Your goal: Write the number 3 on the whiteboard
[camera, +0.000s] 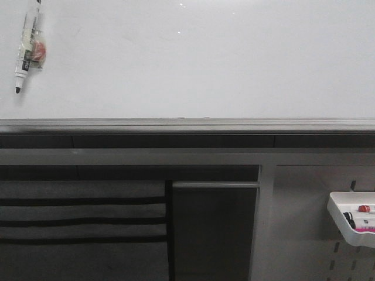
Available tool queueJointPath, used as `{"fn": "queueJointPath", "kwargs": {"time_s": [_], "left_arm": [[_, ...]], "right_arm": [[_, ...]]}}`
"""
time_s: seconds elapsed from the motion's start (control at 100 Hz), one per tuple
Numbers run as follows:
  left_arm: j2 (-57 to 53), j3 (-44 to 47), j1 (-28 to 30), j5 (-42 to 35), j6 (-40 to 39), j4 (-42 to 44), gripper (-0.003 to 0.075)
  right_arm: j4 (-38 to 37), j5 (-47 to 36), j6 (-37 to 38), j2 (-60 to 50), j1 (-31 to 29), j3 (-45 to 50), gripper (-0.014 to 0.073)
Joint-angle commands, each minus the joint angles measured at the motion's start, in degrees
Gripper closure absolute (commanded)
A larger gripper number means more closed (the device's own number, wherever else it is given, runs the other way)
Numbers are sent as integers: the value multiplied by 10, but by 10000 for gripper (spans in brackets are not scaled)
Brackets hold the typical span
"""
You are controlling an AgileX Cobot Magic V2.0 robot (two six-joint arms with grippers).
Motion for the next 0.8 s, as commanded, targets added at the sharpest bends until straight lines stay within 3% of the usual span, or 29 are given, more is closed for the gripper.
{"fn": "queueJointPath", "kwargs": {"time_s": [0.0,0.72,0.79], "left_arm": [[-19,2,0,-46,-5,0,739],[-19,2,0,-46,-5,0,739],[-19,2,0,-46,-5,0,739]], "right_arm": [[-3,-41,-6,-11,-3,12,668],[-3,-41,-6,-11,-3,12,668],[-31,-42,-6,-11,-3,12,668]]}}
